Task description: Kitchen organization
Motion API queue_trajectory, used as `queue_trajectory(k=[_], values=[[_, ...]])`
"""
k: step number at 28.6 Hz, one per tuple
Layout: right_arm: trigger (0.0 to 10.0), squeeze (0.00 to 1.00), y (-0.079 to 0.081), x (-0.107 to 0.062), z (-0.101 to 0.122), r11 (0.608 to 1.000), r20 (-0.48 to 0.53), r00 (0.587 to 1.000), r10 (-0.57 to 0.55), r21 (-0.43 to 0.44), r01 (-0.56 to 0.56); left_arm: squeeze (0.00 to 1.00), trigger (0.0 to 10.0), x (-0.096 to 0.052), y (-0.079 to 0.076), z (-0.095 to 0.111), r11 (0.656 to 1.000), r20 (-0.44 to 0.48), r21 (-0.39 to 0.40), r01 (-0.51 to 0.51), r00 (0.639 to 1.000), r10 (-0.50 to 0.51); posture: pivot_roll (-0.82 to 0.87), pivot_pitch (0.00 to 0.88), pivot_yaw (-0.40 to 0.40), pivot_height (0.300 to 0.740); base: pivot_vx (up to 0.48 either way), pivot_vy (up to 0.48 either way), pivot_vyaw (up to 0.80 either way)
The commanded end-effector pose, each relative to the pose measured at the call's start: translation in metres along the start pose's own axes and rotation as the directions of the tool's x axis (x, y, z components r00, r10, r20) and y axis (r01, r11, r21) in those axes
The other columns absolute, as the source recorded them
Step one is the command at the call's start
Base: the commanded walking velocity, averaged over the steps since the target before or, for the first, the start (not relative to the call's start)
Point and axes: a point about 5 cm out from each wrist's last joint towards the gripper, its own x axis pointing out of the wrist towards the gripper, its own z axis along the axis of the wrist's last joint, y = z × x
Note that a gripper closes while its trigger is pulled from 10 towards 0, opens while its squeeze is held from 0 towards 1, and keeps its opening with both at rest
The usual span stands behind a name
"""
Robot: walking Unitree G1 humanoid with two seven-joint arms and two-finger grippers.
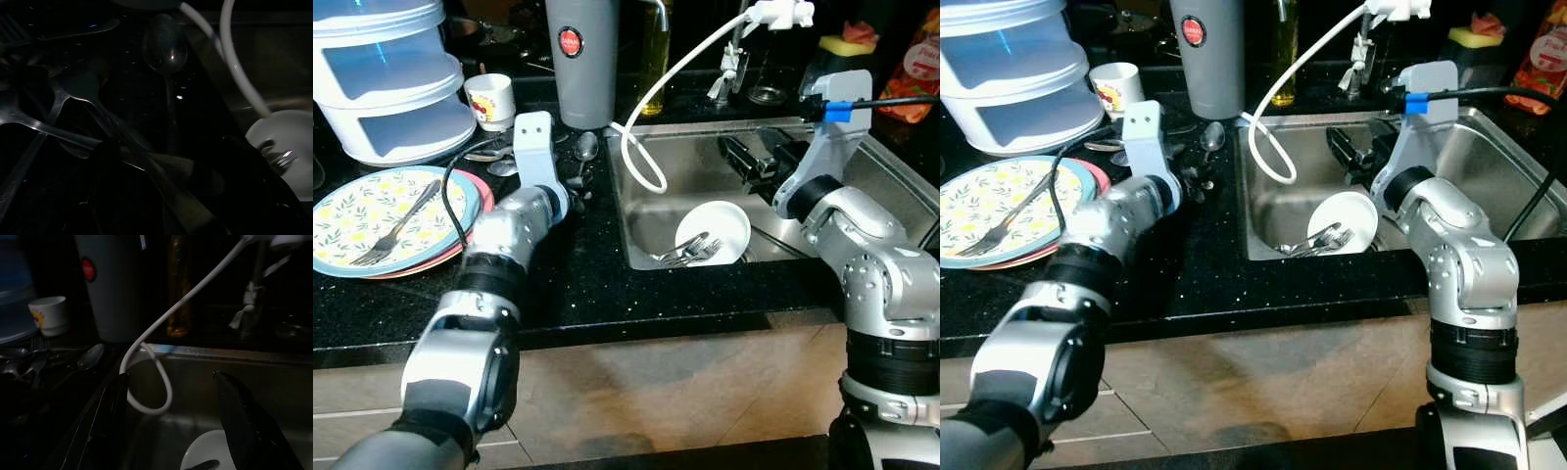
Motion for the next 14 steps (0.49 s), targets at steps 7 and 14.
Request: queue_trajectory(k=[7, 14], values=[[10.0, 0.0, 0.004, -0.002, 0.001, 1.0, 0.044, 0.999, -0.011, 0.013, 0.01, 0.0, 9.8, 0.002, 0.016, -0.046, 0.985, -0.149, 0.072, -0.157, 0.975, 0.167, -0.02, 0.059, 0.046, 0.74, 0.0, 0.0, 0.0], [10.0, 0.0, 0.006, -0.006, 0.0, 0.999, 0.053, 0.998, -0.017, 0.03, 0.016, 0.0, 10.0, -0.003, 0.024, -0.037, 0.958, -0.077, 0.063, -0.28, 0.956, 0.284, -0.02, 0.061, 0.045, 0.74, 0.0, 0.0, 0.0]])
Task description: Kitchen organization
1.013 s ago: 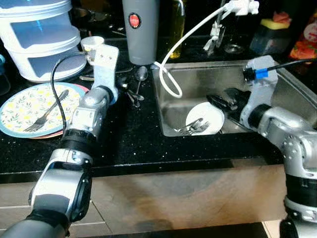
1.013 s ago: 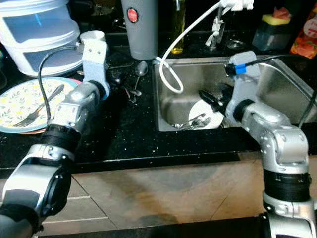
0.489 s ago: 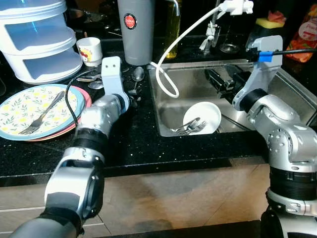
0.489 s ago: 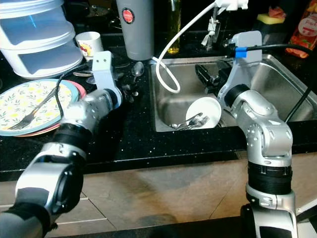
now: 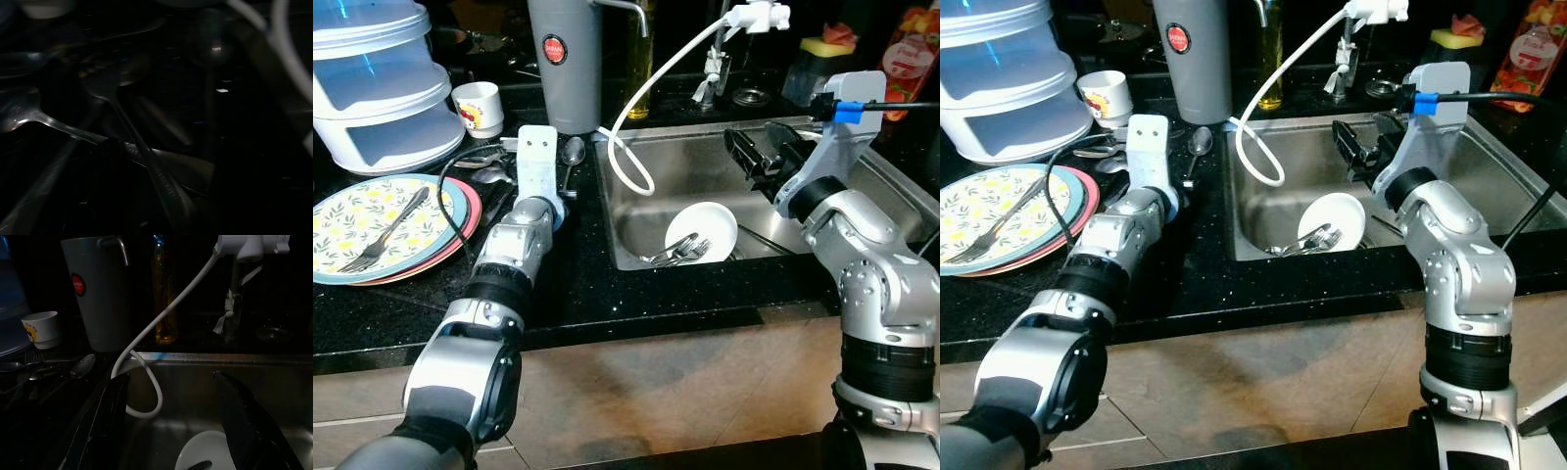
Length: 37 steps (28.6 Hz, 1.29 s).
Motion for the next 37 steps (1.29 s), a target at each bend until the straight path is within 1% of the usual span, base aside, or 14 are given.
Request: queue_trajectory(k=[1, 7, 10, 11, 12, 13, 19, 22, 25, 26, 27, 28, 30, 37], values=[[10.0, 0.0, 0.002, -0.002, 0.003, 1.0, 0.024, 1.0, 0.003, 0.007, -0.003, 0.0, 10.0, 0.0, 0.006, -0.022, 0.999, -0.079, -0.007, -0.041, 0.996, 0.04, -0.02, 0.061, 0.045, 0.74, 0.0, 0.0, 0.0], [10.0, 0.0, 0.006, -0.001, 0.0, 1.0, 0.024, 1.0, 0.003, 0.025, -0.004, 0.0, 10.0, -0.001, 0.006, -0.013, 0.998, 0.006, 0.029, -0.055, 0.998, 0.055, 0.01, 0.074, 0.06, 0.74, 0.0, 0.0, 0.0], [10.0, 0.0, 0.007, -0.002, -0.002, 1.0, 0.023, 1.0, 0.002, 0.03, -0.002, 0.0, 6.3, 0.0, 0.007, -0.017, 0.998, -0.042, -0.021, -0.062, 0.997, 0.061, 0.01, 0.074, 0.059, 0.74, 0.0, 0.0, 0.0], [10.0, 0.0, 0.007, -0.003, -0.003, 0.999, 0.021, 1.0, 0.0, 0.033, -0.001, 0.0, 2.3, 0.0, 0.008, -0.019, 0.997, -0.067, -0.049, -0.067, 0.996, 0.064, 0.02, 0.078, 0.058, 0.74, 0.0, 0.0, 0.0], [10.0, 0.0, 0.007, -0.004, -0.004, 0.999, 0.02, 1.0, -0.001, 0.035, 0.0, 0.0, 0.2, 0.0, 0.009, -0.021, 0.996, -0.076, -0.058, -0.07, 0.995, 0.066, 0.02, 0.078, 0.058, 0.74, 0.0, 0.0, 0.0], [10.0, 0.0, 0.006, -0.004, -0.004, 0.999, 0.019, 1.0, -0.002, 0.036, 0.002, 0.0, 0.0, 0.0, 0.01, -0.022, 0.995, -0.084, -0.066, -0.076, 0.994, 0.07, 0.02, 0.078, 0.057, 0.74, 0.0, 0.0, 0.0], [10.0, 0.0, 0.006, -0.004, -0.004, 0.999, 0.024, 1.0, -0.011, 0.044, 0.01, 0.0, 0.0, -0.001, 0.011, -0.018, 0.996, -0.045, -0.049, -0.081, 0.996, 0.078, 0.03, 0.079, 0.047, 0.74, 0.0, 0.0, 0.0], [10.0, 0.0, 0.005, -0.003, -0.003, 0.999, 0.027, 1.0, -0.016, 0.049, 0.014, 0.0, 0.0, -0.005, 0.006, -0.003, 0.996, 0.099, 0.007, -0.091, 0.991, 0.09, 0.03, 0.081, 0.043, 0.74, 0.0, 0.0, 0.0], [10.0, 0.0, 0.006, -0.003, -0.003, 0.998, 0.033, 0.999, -0.015, 0.054, 0.013, 0.0, 0.0, -0.013, 0.005, 0.018, 0.993, 0.258, 0.028, -0.112, 0.961, 0.101, 0.04, 0.083, 0.031, 0.74, 0.0, 0.0, 0.0], [10.0, 0.0, 0.006, -0.003, -0.003, 0.998, 0.033, 0.999, -0.015, 0.054, 0.013, 0.0, 0.0, -0.013, 0.005, 0.018, 0.993, 0.258, 0.028, -0.112, 0.961, 0.101, 0.04, 0.083, 0.031, 0.74, 0.0, 0.0, 0.0], [10.0, 0.0, 0.005, -0.004, -0.003, 0.998, 0.033, 0.999, -0.02, 0.06, 0.018, 0.0, 3.3, -0.02, 0.003, 0.034, 0.994, 0.355, 0.031, -0.103, 0.931, 0.085, 0.02, 0.082, 0.016, 0.74, 0.0, 0.0, 0.0], [10.0, 0.0, 0.005, -0.004, -0.003, 0.998, 0.033, 0.999, -0.02, 0.06, 0.018, 0.0, 3.3, -0.02, 0.003, 0.034, 0.994, 0.355, 0.031, -0.103, 0.931, 0.085, 0.02, 0.082, 0.016, 0.74, 0.0, 0.0, 0.0], [10.0, 0.0, 0.005, -0.003, -0.003, 0.998, 0.034, 0.999, -0.026, 0.065, 0.024, 0.0, 10.0, -0.028, 0.001, 0.049, 0.996, 0.437, 0.038, -0.08, 0.898, 0.055, 0.02, 0.082, 0.012, 0.74, 0.0, 0.0, 0.0], [10.0, 0.0, 0.006, -0.003, -0.002, 0.997, 0.047, 0.998, -0.043, 0.069, 0.04, 0.0, 10.0, -0.045, -0.004, 0.076, 0.997, 0.551, 0.071, 0.043, 0.831, -0.075, 0.0, 0.079, 0.017, 0.74, 0.0, 0.0, 0.0]])
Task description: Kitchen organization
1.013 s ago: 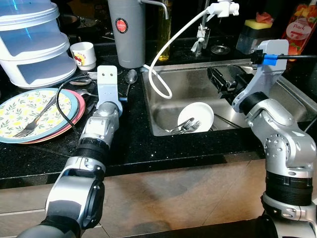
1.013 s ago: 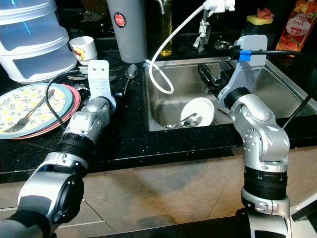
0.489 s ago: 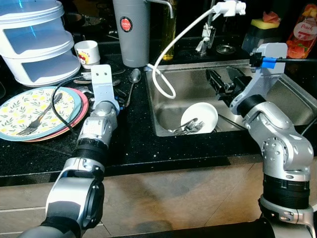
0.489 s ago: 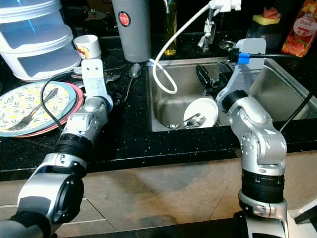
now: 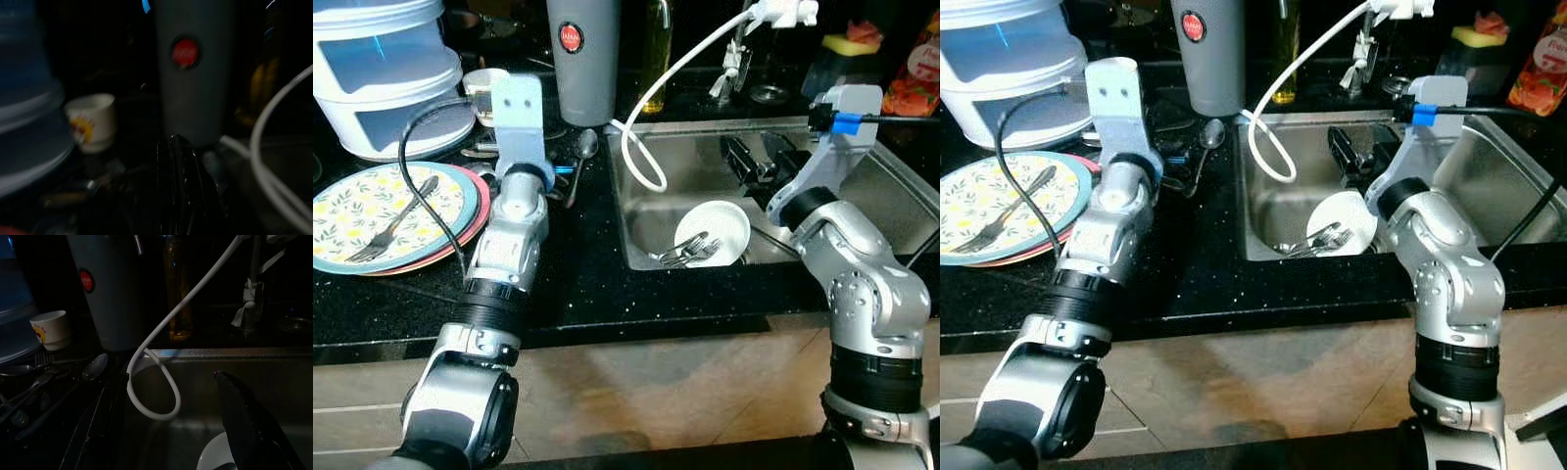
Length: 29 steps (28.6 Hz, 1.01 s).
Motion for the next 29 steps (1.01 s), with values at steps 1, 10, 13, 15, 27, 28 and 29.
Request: queue_trajectory(k=[1, 10, 13, 15, 27, 28, 29], values=[[10.0, 0.0, -0.002, -0.002, 0.003, 1.0, 0.027, 0.999, -0.019, 0.004, 0.019, 0.0, 10.0, -0.002, 0.002, 0.008, 0.999, 0.049, 0.011, 0.031, 0.998, -0.032, 0.0, 0.076, 0.019, 0.74, 0.0, 0.0, 0.0], [10.0, 0.0, -0.002, -0.008, 0.0, 0.999, 0.045, 0.998, -0.048, 0.013, 0.047, 0.0, 10.0, -0.01, -0.001, 0.008, 0.978, 0.073, 0.113, 0.174, 0.98, -0.183, -0.01, 0.052, 0.025, 0.74, 0.0, 0.0, 0.0], [10.0, 0.0, -0.002, -0.01, -0.001, 0.999, 0.046, 0.998, -0.047, 0.007, 0.046, 0.0, 10.0, -0.012, 0.001, -0.014, 0.969, -0.078, 0.164, 0.184, 0.982, -0.173, -0.01, 0.052, 0.025, 0.74, 0.0, 0.0, 0.0], [10.0, 0.0, -0.001, -0.011, -0.002, 0.999, 0.042, 0.998, -0.048, 0.003, 0.048, 0.0, 10.0, -0.012, 0.013, -0.033, 0.99, -0.225, 0.113, 0.086, 0.973, -0.059, -0.01, 0.045, 0.026, 0.74, 0.0, 0.0, 0.0], [10.0, 0.0, 0.001, -0.01, -0.003, 0.999, 0.043, 0.998, -0.041, 0.002, 0.041, 1.0, 10.0, -0.012, 0.022, -0.065, 0.997, -0.415, -0.017, 0.07, 0.907, -0.07, -0.01, 0.041, 0.026, 0.74, 0.0, 0.0, 0.0], [10.0, 0.0, 0.001, -0.01, -0.003, 0.999, 0.043, 0.998, -0.041, 0.002, 0.041, 1.0, 10.0, -0.012, 0.022, -0.065, 0.997, -0.415, -0.017, 0.07, 0.907, -0.07, -0.01, 0.041, 0.026, 0.74, 0.0, 0.0, 0.0], [10.0, 0.0, 0.001, -0.01, -0.003, 0.999, 0.042, 0.998, -0.041, 0.003, 0.041, 1.0, 10.0, -0.012, 0.023, -0.065, 0.998, -0.429, -0.022, 0.057, 0.901, -0.061, -0.01, 0.041, 0.026, 0.74, 0.0, 0.0, 0.0]])
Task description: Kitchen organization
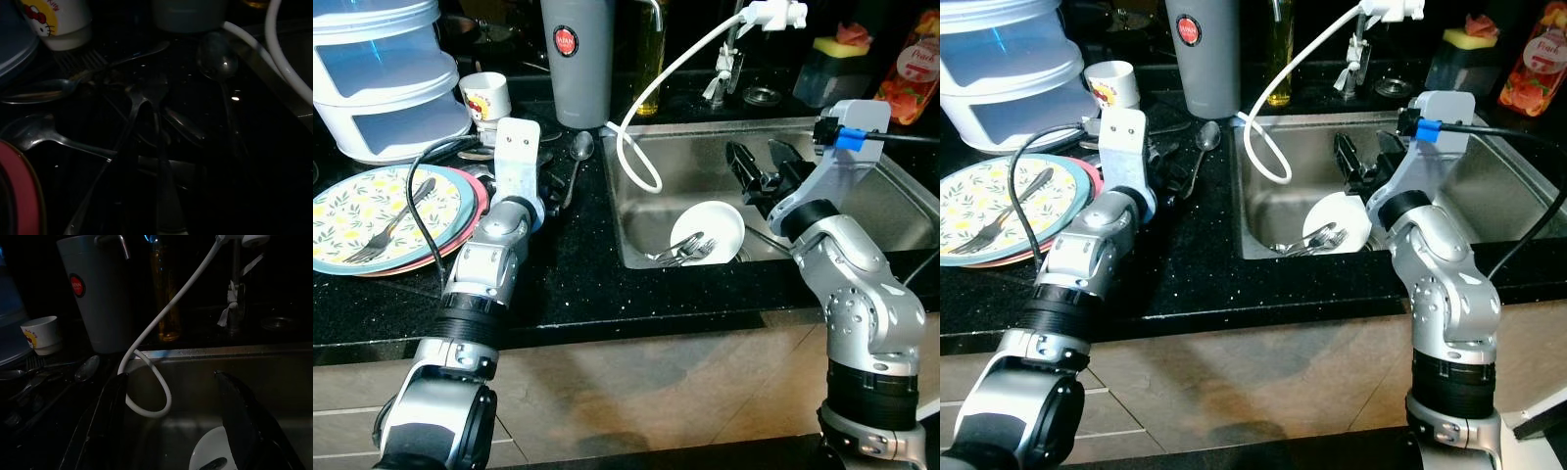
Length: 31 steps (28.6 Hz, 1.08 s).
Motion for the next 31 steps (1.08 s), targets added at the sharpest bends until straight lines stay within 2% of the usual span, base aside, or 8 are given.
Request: queue_trajectory(k=[1, 11, 12, 26, 27, 28, 29, 31], values=[[10.0, 0.0, 0.002, -0.001, 0.003, 1.0, 0.021, 1.0, 0.001, 0.001, -0.001, 0.0, 10.0, 0.003, 0.003, -0.004, 0.999, -0.054, -0.049, -0.005, 0.999, 0.002, -0.01, 0.041, 0.026, 0.74, 0.0, 0.0, 0.0], [10.0, 0.0, 0.002, -0.001, 0.003, 1.0, 0.025, 1.0, -0.005, 0.006, 0.005, 0.0, 8.8, 0.007, 0.003, -0.036, 0.961, -0.261, -0.274, -0.019, 0.964, -0.055, -0.02, 0.05, 0.034, 0.74, 0.0, 0.0, 0.0], [10.0, 0.0, 0.001, -0.002, 0.003, 1.0, 0.024, 1.0, -0.009, 0.007, 0.009, 0.0, 0.0, 0.006, 0.005, -0.042, 0.965, -0.285, -0.258, -0.05, 0.958, -0.026, -0.02, 0.052, 0.031, 0.74, 0.0, 0.0, 0.0], [10.0, 0.0, 0.002, 0.0, 0.003, 1.0, 0.024, 1.0, -0.006, 0.016, 0.005, 0.0, 0.0, 0.005, 0.02, -0.033, 0.988, -0.185, -0.014, -0.151, 0.972, 0.146, -0.01, 0.052, 0.023, 0.74, 0.0, 0.0, 0.0], [10.0, 0.0, 0.002, 0.0, 0.003, 1.0, 0.024, 1.0, -0.006, 0.016, 0.005, 0.0, 2.7, 0.005, 0.02, -0.028, 0.989, -0.148, -0.011, -0.151, 0.978, 0.147, -0.01, 0.052, 0.023, 0.74, 0.0, 0.0, 0.0], [10.0, 0.0, 0.002, 0.0, 0.003, 1.0, 0.025, 1.0, -0.006, 0.017, 0.006, 0.0, 2.7, 0.005, 0.019, -0.02, 0.989, -0.094, -0.009, -0.147, 0.985, 0.145, -0.01, 0.052, 0.022, 0.74, 0.0, 0.0, 0.0], [10.0, 0.0, 0.002, 0.0, 0.003, 1.0, 0.025, 1.0, -0.007, 0.017, 0.006, 0.0, 10.0, 0.004, 0.018, -0.011, 0.991, -0.022, 0.003, -0.133, 0.991, 0.134, -0.01, 0.052, 0.022, 0.74, 0.0, 0.0, 0.0], [10.0, 0.0, 0.002, 0.0, 0.003, 1.0, 0.025, 1.0, -0.007, 0.017, 0.007, 0.0, 10.0, 0.002, 0.016, 0.001, 0.993, 0.06, 0.01, -0.118, 0.991, 0.117, -0.01, 0.052, 0.022, 0.74, 0.0, 0.0, 0.0]])
